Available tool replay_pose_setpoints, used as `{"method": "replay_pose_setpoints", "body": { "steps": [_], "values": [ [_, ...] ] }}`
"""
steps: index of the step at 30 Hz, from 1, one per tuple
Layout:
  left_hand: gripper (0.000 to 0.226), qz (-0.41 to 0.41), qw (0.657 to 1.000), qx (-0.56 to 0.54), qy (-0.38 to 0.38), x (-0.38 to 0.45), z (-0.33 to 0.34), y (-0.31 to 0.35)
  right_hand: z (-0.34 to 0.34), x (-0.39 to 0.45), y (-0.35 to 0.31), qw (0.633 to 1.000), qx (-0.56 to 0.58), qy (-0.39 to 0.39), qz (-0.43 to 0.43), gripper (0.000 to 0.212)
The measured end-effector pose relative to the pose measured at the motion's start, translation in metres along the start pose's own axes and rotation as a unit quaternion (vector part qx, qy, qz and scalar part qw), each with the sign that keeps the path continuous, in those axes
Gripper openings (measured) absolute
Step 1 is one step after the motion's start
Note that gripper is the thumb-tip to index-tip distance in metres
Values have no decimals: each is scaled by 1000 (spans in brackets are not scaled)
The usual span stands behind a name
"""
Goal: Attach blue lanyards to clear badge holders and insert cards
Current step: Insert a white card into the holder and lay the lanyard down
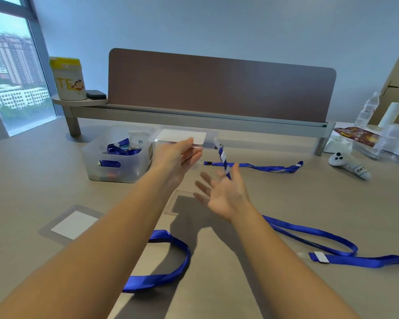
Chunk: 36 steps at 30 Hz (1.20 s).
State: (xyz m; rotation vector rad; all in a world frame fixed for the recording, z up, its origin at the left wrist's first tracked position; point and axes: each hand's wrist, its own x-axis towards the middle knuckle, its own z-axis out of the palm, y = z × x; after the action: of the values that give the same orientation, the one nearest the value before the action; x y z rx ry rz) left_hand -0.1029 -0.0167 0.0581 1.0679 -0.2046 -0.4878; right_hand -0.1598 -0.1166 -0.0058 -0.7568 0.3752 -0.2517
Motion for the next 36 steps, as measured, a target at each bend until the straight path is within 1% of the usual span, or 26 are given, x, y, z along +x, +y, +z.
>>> {"method": "replay_pose_setpoints", "body": {
  "steps": [2,4,6,8,9,10,12,15,17,19,21,22,24,27,29,30,33,36],
  "values": [
    [15,0,1000,9,24,4,-10,-3,-1,4,-6,995,79,43,-49,55],
    [15,-2,998,19,64,11,-23,-7,-5,7,-18,982,129,101,-97,39],
    [13,-10,994,30,107,20,-37,-13,-16,11,-32,967,155,149,-137,28],
    [5,-25,989,52,138,28,-46,-23,-32,14,-48,955,170,182,-158,16],
    [11,-32,986,66,149,33,-49,-29,-41,15,-55,953,164,197,-163,14],
    [16,-37,983,81,159,38,-51,-35,-49,16,-61,952,141,215,-166,16],
    [18,-39,975,117,183,46,-51,-48,-67,18,-73,948,51,266,-166,14],
    [22,-38,960,169,221,58,-50,-63,-93,21,-95,915,-103,358,-154,10],
    [25,-36,951,188,241,67,-49,-70,-108,21,-112,893,-149,399,-144,9],
    [24,-48,949,178,256,76,-48,-74,-118,21,-132,887,-150,407,-160,16],
    [22,-72,952,139,264,84,-44,-76,-123,23,-149,891,-138,392,-183,25],
    [22,-84,955,120,259,88,-42,-76,-126,25,-155,894,-131,385,-191,27],
    [23,-102,959,91,249,96,-39,-78,-132,32,-161,899,-119,376,-192,23],
    [23,-109,959,65,253,105,-39,-84,-148,46,-156,901,-124,383,-159,16],
    [15,-118,960,55,249,110,-40,-85,-157,54,-150,905,-117,388,-129,9],
    [16,-126,962,44,240,112,-40,-85,-161,58,-148,905,-108,394,-115,14],
    [40,-157,964,10,215,117,-41,-85,-170,65,-140,906,-100,402,-91,32],
    [42,-154,968,14,196,114,-41,-82,-164,66,-132,909,-127,387,-84,41]
  ]
}}
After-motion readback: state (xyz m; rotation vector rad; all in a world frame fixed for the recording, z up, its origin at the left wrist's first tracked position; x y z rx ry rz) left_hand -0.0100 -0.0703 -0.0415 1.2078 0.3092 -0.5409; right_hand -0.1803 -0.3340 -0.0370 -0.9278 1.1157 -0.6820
